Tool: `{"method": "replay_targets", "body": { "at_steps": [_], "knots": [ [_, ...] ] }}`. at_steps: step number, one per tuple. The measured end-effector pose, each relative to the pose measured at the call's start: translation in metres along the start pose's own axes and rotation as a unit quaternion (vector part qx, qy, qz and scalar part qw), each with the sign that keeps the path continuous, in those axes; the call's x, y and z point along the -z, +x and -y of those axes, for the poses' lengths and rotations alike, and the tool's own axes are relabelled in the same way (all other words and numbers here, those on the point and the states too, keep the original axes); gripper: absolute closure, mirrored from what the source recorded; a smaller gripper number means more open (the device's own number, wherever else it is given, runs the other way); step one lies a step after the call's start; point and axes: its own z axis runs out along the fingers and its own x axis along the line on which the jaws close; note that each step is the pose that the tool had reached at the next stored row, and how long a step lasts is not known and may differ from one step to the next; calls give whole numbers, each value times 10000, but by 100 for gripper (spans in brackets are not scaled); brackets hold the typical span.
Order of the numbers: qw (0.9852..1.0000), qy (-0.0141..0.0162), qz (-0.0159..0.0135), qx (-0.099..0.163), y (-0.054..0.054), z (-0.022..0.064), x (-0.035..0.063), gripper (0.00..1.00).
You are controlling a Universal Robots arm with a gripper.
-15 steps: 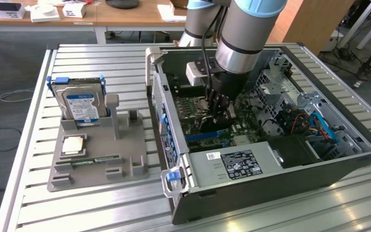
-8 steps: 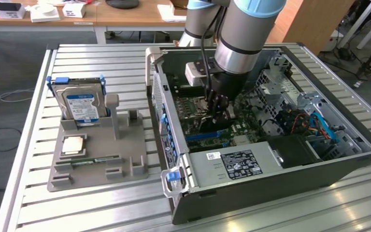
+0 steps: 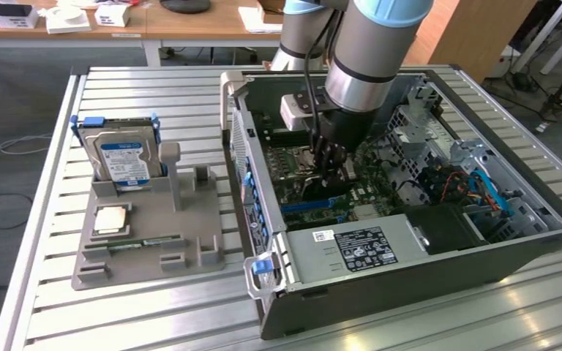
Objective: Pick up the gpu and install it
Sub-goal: 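Insert the gpu into the slot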
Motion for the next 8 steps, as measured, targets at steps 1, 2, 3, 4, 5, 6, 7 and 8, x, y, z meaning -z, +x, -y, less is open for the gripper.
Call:
{"method": "replay_targets", "body": {
  "at_steps": [1, 2, 3, 4, 5, 6, 7, 8],
  "knots": [
    [10000, 0, 0, 0, 0, 0, 0, 73],
    [10000, 0, 0, 0, 0, 0, 0, 73],
    [10000, 0, 0, 0, 0, 0, -1, 73],
    [10000, 0, 0, 0, 0, 0, -1, 73],
    [10000, 1, 1, 0, -1, 0, -2, 73],
    [10000, 1, 1, 0, -2, 0, -3, 73],
    [10000, 1, 1, 0, -4, 1, -4, 73],
    [10000, 1, 1, 0, -5, 0, -4, 73]
  ]
}}
